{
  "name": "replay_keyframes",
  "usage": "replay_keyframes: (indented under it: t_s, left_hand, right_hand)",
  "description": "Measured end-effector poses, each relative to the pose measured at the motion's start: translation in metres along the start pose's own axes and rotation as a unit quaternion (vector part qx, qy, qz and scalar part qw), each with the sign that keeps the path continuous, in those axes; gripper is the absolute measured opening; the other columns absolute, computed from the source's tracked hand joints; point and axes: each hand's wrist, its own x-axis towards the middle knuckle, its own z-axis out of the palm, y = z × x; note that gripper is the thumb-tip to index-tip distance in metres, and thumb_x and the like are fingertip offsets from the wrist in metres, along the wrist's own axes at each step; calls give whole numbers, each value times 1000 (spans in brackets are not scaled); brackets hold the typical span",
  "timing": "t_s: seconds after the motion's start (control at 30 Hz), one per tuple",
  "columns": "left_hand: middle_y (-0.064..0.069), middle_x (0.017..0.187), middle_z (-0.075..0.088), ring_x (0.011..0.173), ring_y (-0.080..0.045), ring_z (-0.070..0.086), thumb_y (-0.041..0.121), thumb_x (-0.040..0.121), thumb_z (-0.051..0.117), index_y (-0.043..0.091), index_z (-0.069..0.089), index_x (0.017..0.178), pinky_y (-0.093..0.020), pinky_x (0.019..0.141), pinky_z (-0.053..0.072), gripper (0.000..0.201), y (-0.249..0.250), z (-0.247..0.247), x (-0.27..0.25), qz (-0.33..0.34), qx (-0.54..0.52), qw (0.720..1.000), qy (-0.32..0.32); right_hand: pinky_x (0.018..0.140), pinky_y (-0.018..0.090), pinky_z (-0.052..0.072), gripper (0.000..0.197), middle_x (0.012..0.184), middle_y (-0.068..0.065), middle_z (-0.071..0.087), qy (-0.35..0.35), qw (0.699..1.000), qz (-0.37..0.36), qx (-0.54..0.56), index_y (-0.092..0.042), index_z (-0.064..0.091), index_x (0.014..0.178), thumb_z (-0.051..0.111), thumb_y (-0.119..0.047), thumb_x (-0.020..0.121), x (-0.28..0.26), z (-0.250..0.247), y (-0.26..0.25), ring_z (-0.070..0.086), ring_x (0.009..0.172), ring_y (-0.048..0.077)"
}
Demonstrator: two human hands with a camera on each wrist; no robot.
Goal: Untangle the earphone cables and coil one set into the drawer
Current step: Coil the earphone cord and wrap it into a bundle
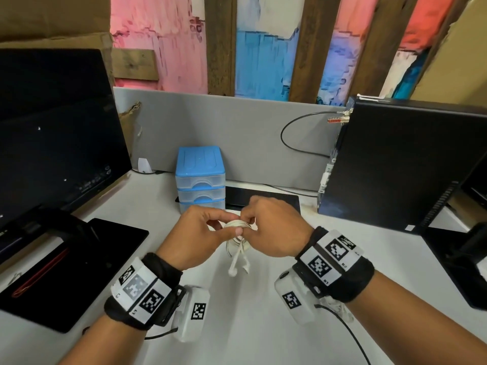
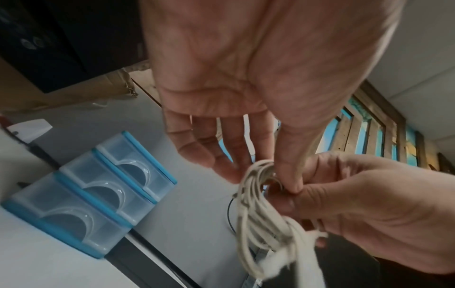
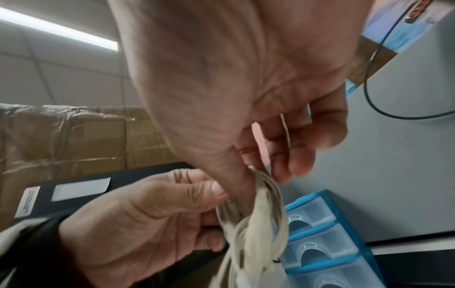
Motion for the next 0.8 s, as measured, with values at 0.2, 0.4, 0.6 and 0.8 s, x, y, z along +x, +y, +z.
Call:
replay_keyframes:
  t_s: [0.2, 0.4, 0.6, 0.8]
  left_hand:
    - [-11, 86, 76, 69, -18, 60, 21, 70, 80, 14, 79, 91, -21, 64, 49, 22, 9, -5, -2, -60, -162, 985, -21]
    - [-17, 92, 75, 78, -22, 65, 22, 69, 77, 13, 79, 87, -30, 74, 55, 20, 11, -5, 1, -97, -262, 959, 49]
    - [-10, 79, 71, 67, -17, 56, 20, 72, 77, 5, 76, 91, -26, 69, 55, 24, 1, -1, 6, -130, -310, 937, 96]
    - [-4, 74, 66, 56, -10, 55, 13, 82, 74, -2, 71, 103, -21, 62, 54, 26, -18, 10, 24, -195, -345, 914, 90]
  right_hand:
    - [67, 28, 50, 12, 75, 3, 68, -41, 922, 53, 382, -9, 63, 76, 70, -4, 84, -1, 9, 14, 62, 70, 13]
    - [74, 33, 55, 13, 83, 6, 72, -12, 747, 116, 654, -13, 65, 81, 69, -2, 85, -12, 28, 4, 69, 78, 20]
    - [85, 46, 55, 25, 96, 18, 73, 95, 730, 172, 655, -2, 64, 106, 70, 6, 82, -3, 40, 2, 69, 83, 29]
    - [65, 35, 52, 28, 68, 9, 69, 163, 730, 226, 624, -11, 53, 82, 74, 7, 78, 15, 46, 14, 65, 62, 24]
